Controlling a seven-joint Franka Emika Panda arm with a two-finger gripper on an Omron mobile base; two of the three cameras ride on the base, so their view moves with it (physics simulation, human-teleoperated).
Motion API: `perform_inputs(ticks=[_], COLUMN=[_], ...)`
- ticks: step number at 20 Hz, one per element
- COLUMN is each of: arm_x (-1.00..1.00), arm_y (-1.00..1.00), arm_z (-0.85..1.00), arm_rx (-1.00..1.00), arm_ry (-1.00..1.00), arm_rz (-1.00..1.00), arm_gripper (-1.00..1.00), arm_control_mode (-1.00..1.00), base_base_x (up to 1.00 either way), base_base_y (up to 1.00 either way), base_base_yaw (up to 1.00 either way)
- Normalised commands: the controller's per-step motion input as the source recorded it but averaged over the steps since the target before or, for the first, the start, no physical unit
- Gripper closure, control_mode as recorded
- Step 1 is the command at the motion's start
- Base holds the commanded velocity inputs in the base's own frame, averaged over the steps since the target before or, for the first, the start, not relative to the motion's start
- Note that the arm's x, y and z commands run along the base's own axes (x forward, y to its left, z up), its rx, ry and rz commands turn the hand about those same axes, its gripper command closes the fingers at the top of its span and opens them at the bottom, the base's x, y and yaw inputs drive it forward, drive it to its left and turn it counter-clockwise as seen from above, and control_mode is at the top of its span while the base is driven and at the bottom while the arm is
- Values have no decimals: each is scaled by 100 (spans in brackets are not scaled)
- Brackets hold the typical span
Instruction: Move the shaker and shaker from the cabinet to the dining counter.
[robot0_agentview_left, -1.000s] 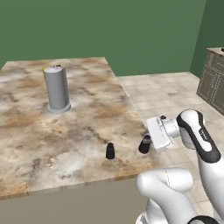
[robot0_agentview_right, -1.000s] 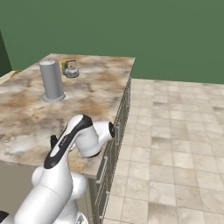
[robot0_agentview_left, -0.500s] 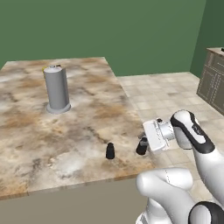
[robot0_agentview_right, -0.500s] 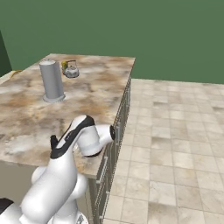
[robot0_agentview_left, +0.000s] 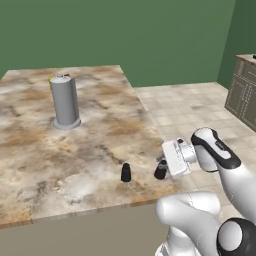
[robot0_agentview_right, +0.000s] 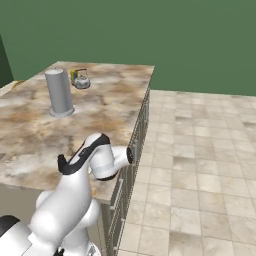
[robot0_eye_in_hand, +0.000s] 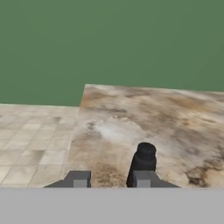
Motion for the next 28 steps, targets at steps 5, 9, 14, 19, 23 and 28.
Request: perform_inputs(ticks=[5, 9, 14, 19, 23, 28], arm_x=[15, 6, 3, 8, 16, 18], arm_y=[0, 0, 0, 0, 0, 0], arm_z=[-19, -21, -21, -22, -25, -26], arm_rx=[0, 0, 0, 0, 0, 0], arm_ry=[0, 0, 0, 0, 0, 0], arm_rz=[0, 0, 0, 0, 0, 0], arm_gripper=[100, 100, 100, 100, 100, 100], arm_control_mode=[-100, -100, -100, -100, -100, -100], base_base_x=[0, 0, 0, 0, 0, 0], base_base_y=[0, 0, 0, 0, 0, 0], base_base_yaw=[0, 0, 0, 0, 0, 0])
